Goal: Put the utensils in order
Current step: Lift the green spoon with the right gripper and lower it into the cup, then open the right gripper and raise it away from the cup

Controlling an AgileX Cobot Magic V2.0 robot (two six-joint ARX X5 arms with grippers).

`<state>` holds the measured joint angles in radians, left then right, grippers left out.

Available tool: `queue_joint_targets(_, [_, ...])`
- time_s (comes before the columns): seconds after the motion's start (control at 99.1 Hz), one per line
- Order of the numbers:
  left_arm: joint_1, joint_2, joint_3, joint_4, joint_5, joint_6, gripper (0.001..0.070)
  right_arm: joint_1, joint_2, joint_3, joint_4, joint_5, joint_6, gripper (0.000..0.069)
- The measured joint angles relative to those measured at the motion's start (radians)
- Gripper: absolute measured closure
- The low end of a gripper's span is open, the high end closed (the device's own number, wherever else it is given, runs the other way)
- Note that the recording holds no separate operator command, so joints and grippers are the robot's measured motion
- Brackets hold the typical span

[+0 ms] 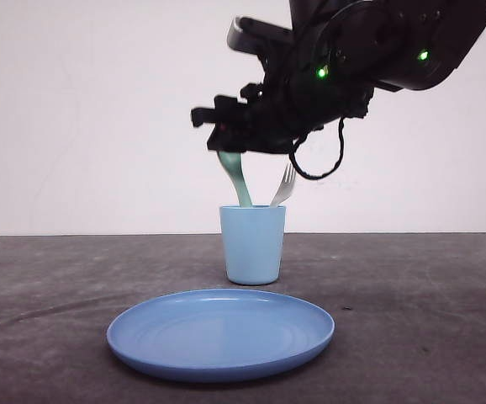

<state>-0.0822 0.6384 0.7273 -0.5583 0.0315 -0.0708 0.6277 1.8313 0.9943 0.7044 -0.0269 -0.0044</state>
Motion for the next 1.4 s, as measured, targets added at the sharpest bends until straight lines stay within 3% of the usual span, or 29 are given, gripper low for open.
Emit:
queue_joint_targets(0.303, [0.001,0.0,0.0,0.0,0.0,0.0,0.0412,-0.001,0.021,0.0,-0.099,0.0,-0.022,0.0515])
queue_joint_targets(0.686, [0.001,0.0,0.0,0.0,0.0,0.0,0.0412,0.001,0.02,0.0,-0.102,0.0,-0.025,0.0235])
queue_joint_targets(0.959, [0.001,0.0,0.0,0.0,0.0,0.0,0.0412,0.008,-0.151,0.0,-0.182,0.0,-0.025,0.0205])
queue_joint_targets(1.059, [0.001,0.0,0.0,0.0,0.0,0.0,0.0412,0.008,-0.267,0.0,-0.275,0.0,-0.025,0.0205])
queue_joint_targets(1.201, [0.001,0.0,0.0,0.0,0.0,0.0,0.0412,-0.001,-0.437,0.0,-0.517,0.0,-0.025,0.0197])
queue_joint_targets(1.352, [0.001,0.0,0.0,0.0,0.0,0.0,0.0412,-0.032,-0.596,0.0,-0.79,0.0,-0.017,0.0008])
queue_joint_targets(1.402, [0.001,0.0,0.0,0.0,0.0,0.0,0.0412,-0.047,-0.636,0.001,-0.877,0.0,-0.011,0.001])
